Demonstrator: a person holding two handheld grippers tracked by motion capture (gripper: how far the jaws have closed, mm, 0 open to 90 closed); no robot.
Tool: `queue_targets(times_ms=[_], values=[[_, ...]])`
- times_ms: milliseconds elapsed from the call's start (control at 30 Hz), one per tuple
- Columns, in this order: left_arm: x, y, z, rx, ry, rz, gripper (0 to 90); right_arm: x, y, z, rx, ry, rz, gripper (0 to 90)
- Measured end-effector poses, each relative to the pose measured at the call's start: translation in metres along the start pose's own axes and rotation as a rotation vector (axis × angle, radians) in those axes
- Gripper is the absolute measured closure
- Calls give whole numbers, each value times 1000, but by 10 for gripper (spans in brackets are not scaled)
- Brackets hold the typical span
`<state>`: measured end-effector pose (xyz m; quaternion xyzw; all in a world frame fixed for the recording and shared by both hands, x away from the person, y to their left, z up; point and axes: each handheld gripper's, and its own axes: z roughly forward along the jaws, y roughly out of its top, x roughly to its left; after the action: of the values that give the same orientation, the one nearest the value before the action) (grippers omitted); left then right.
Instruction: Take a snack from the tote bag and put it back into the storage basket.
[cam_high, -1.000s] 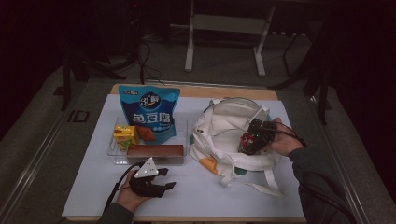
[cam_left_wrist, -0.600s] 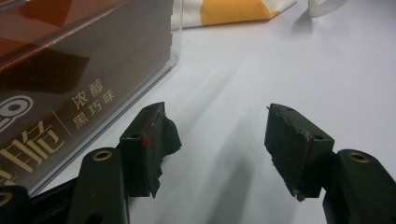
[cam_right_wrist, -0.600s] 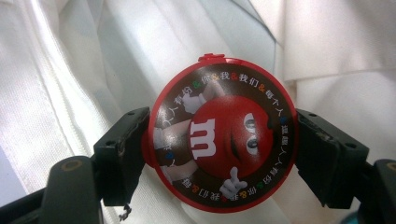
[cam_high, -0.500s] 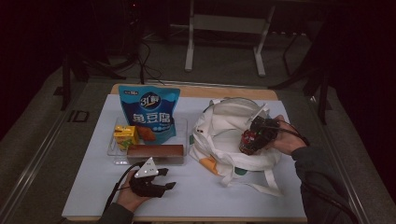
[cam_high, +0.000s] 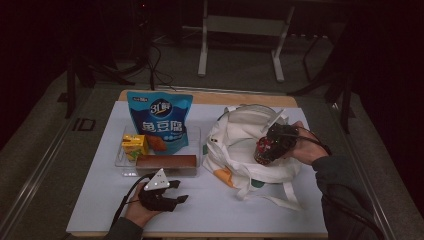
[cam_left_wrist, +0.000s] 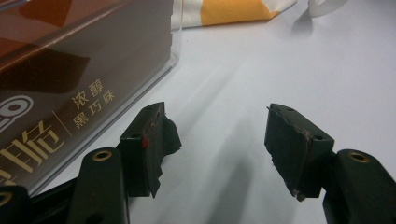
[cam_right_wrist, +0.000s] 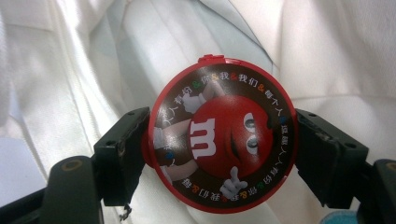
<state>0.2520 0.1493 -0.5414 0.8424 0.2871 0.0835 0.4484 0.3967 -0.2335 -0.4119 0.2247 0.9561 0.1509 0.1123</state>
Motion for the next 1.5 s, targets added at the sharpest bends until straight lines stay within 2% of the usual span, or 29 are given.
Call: queue_targets(times_ms=[400,700,1500], values=[[0,0,0,0,0,1,393,4,11,-11,-17,7,-22,241],[0,0,0,-1,0,1,393,6,15,-21,-55,9,-34,241],[0,0,0,-1,-1,0,393,13,36,-35,-104,23,-79,242]])
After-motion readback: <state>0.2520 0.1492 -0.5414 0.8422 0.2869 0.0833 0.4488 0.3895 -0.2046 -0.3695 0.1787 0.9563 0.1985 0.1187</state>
